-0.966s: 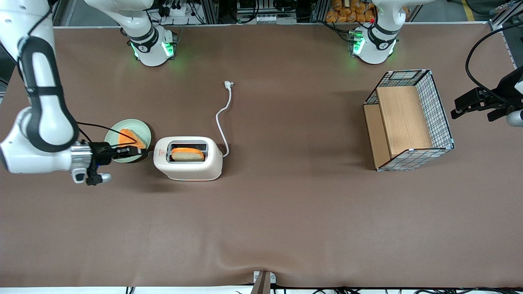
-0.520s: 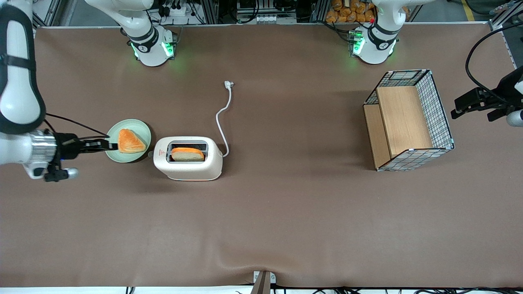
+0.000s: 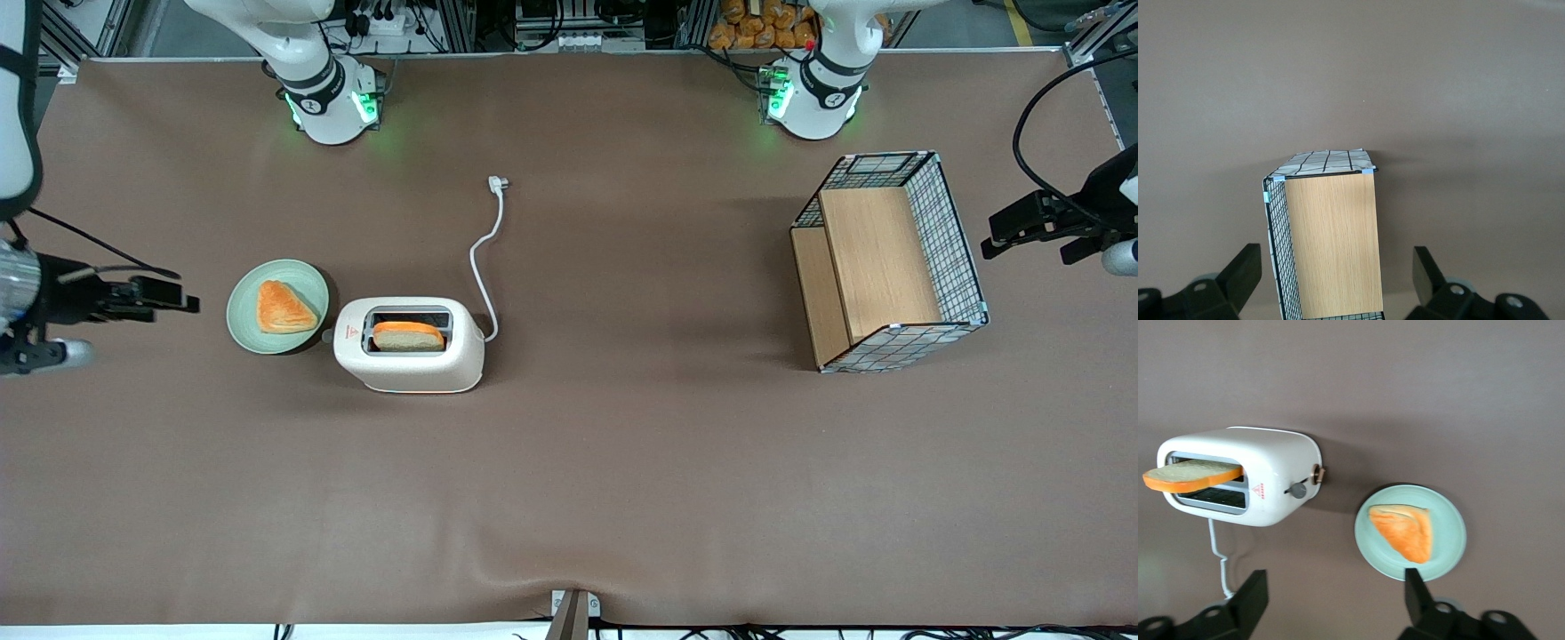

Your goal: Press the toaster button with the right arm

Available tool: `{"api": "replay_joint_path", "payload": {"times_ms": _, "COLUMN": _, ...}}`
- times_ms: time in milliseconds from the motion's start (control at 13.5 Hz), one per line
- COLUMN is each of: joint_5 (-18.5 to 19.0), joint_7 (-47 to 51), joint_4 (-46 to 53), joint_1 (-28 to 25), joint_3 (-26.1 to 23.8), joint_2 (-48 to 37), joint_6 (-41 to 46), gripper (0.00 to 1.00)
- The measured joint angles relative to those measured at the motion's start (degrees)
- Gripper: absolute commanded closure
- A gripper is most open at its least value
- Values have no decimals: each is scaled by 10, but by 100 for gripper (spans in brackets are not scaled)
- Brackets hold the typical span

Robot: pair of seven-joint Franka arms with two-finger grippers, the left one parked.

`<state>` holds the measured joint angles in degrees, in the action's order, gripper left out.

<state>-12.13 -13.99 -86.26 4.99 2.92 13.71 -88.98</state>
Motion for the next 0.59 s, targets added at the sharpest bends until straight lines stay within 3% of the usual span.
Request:
{"api": "replay_joint_path", "payload": {"times_ms": 149, "joint_5": 29, "joint_7": 14, "joint_4": 14, "joint_1": 0, "joint_3": 1, "joint_2": -14, "joint_6": 13, "gripper": 0}}
{"api": "replay_joint_path", "payload": {"times_ms": 595, "joint_5": 59, "joint_7": 105, "joint_4": 61, "joint_1": -6, "joint_3": -8, "joint_2": -50, "joint_6": 76, "gripper": 0}}
